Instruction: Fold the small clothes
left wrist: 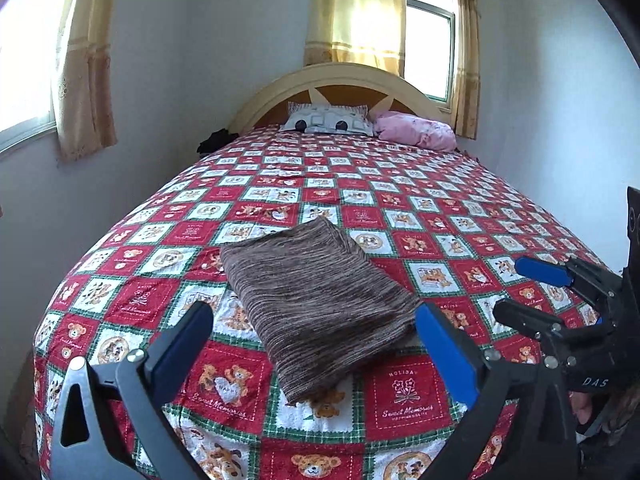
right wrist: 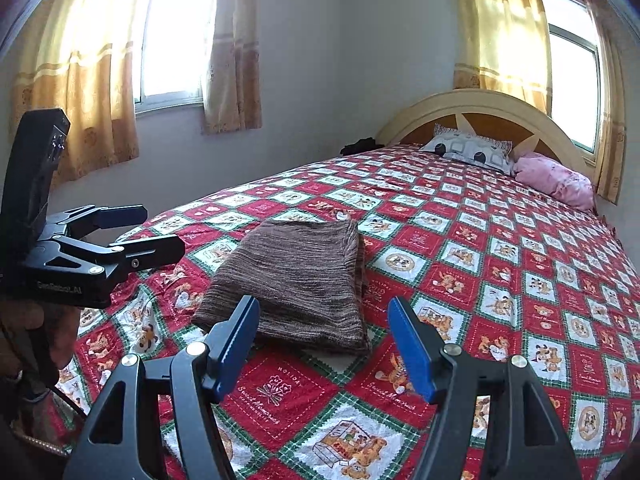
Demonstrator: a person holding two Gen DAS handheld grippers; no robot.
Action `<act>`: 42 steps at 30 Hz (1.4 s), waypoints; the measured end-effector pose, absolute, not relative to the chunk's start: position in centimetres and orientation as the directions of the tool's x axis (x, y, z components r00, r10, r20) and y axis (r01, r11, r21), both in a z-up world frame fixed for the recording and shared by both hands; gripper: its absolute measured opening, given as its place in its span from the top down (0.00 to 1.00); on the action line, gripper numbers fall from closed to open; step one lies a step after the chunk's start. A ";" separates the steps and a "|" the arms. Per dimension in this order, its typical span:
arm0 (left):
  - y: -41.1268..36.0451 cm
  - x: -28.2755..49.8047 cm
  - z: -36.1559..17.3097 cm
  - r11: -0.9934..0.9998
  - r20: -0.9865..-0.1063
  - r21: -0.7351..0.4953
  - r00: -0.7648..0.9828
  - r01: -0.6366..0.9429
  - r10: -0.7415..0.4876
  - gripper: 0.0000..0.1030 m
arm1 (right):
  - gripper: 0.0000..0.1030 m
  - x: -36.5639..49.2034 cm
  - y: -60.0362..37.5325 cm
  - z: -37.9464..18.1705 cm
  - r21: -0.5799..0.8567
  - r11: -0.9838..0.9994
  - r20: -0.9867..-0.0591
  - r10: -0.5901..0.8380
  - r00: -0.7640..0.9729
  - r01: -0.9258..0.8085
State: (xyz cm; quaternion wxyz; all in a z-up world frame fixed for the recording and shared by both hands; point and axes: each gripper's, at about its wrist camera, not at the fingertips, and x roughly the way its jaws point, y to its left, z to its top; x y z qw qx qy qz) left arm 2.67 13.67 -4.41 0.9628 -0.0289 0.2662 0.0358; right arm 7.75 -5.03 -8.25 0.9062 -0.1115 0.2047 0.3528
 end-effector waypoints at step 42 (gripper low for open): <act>13.2 2.8 -5.3 0.997 -0.532 -0.023 0.845 -0.074 0.051 0.00 | 0.33 7.7 -5.5 -8.7 -0.020 0.763 -0.440 0.574 0.691 -0.646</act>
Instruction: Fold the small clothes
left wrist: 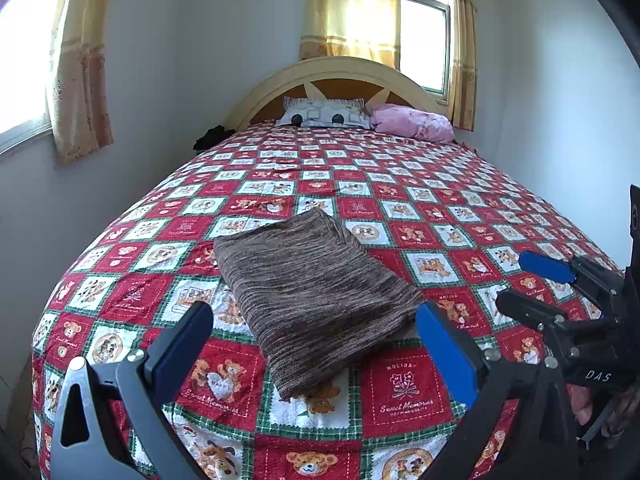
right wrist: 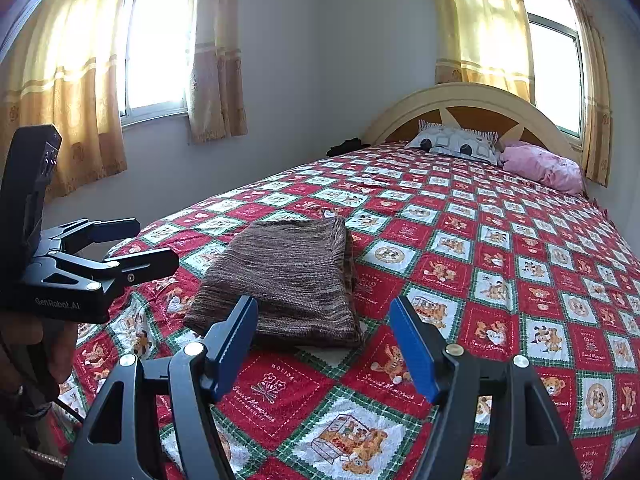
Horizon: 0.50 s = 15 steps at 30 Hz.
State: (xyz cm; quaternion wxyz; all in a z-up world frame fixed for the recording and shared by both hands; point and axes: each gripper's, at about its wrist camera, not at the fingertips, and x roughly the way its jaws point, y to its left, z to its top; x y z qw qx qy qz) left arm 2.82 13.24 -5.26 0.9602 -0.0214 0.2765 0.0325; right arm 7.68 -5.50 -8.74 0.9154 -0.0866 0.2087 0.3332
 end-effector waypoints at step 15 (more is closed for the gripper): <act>13.1 3.0 -5.0 0.997 -0.530 0.007 0.845 -0.072 0.065 0.00 | 0.33 7.8 -5.9 -8.7 -0.011 0.777 -0.422 0.567 0.707 -0.629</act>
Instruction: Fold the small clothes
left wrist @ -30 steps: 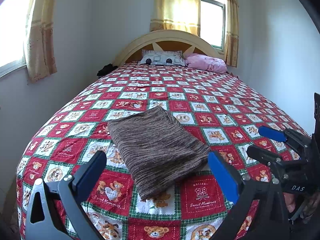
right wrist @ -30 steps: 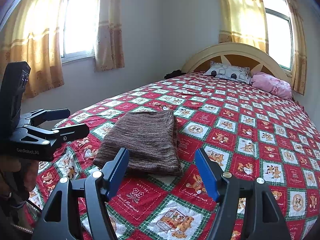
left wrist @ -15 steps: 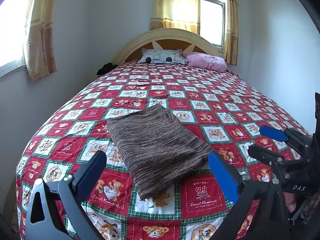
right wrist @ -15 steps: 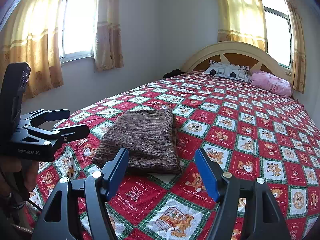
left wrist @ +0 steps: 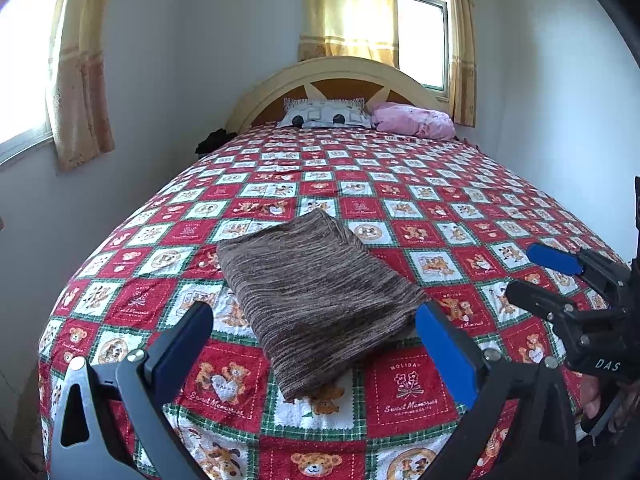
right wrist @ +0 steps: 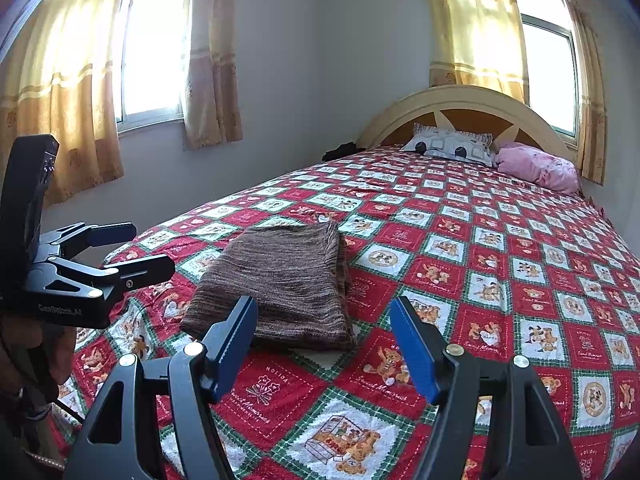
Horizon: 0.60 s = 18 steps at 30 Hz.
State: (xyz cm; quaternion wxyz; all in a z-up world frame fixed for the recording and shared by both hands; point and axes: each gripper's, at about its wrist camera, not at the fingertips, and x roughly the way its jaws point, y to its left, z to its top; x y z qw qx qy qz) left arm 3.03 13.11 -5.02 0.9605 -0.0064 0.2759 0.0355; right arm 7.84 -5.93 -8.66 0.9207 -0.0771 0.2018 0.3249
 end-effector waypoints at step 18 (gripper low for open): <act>12.9 1.8 -1.9 0.994 -0.462 0.040 0.881 -0.097 0.104 0.00 | 0.33 7.0 -5.5 -8.7 -0.034 0.773 -0.409 0.567 0.715 -0.633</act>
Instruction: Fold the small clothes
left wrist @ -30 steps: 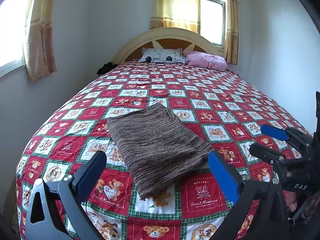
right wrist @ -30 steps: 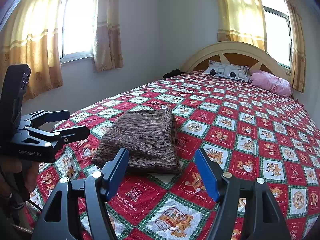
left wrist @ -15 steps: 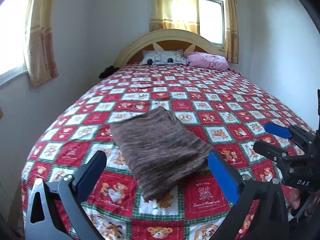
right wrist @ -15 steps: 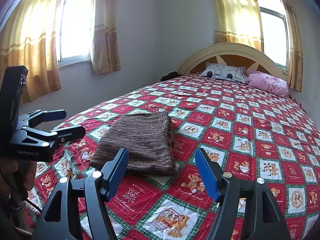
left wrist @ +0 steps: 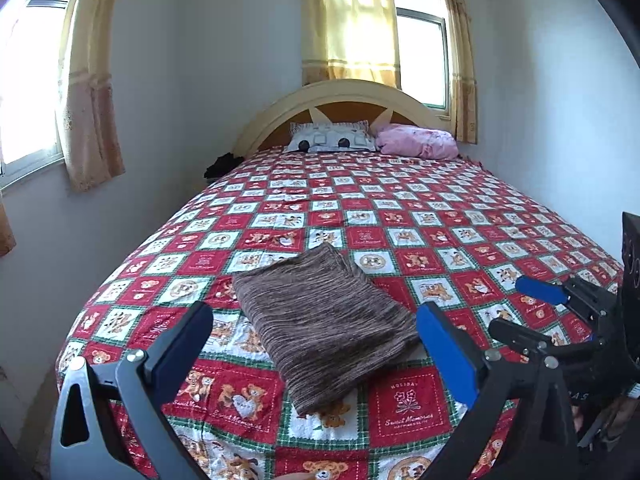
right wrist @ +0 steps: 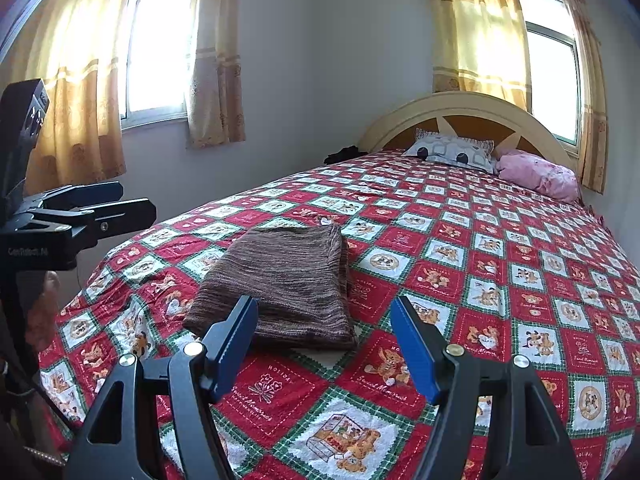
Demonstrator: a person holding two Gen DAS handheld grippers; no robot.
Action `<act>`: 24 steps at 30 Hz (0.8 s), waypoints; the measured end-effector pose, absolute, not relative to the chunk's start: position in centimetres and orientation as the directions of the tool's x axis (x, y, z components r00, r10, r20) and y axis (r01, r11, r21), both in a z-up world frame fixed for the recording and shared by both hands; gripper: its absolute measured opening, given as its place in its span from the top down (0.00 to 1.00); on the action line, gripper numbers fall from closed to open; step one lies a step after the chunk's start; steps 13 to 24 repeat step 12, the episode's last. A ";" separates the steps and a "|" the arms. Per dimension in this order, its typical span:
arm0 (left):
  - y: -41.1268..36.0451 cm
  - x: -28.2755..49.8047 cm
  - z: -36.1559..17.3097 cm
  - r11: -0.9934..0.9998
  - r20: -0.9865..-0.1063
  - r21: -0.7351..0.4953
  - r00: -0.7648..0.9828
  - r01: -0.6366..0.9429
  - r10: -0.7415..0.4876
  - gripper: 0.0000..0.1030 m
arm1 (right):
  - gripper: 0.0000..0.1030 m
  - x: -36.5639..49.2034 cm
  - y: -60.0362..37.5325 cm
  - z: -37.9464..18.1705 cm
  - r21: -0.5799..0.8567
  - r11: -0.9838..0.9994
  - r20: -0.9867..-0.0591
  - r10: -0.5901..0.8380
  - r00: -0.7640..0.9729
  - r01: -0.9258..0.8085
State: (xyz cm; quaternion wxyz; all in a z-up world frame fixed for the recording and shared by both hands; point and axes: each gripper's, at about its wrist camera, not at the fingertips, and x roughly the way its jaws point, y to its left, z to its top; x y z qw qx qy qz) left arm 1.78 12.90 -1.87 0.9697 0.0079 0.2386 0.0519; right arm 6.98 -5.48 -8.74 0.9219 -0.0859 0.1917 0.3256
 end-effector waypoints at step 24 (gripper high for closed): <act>12.8 2.0 -3.1 0.996 -0.475 0.027 0.876 -0.084 0.087 0.00 | 0.33 7.2 -5.8 -9.3 -0.020 0.782 -0.421 0.559 0.714 -0.624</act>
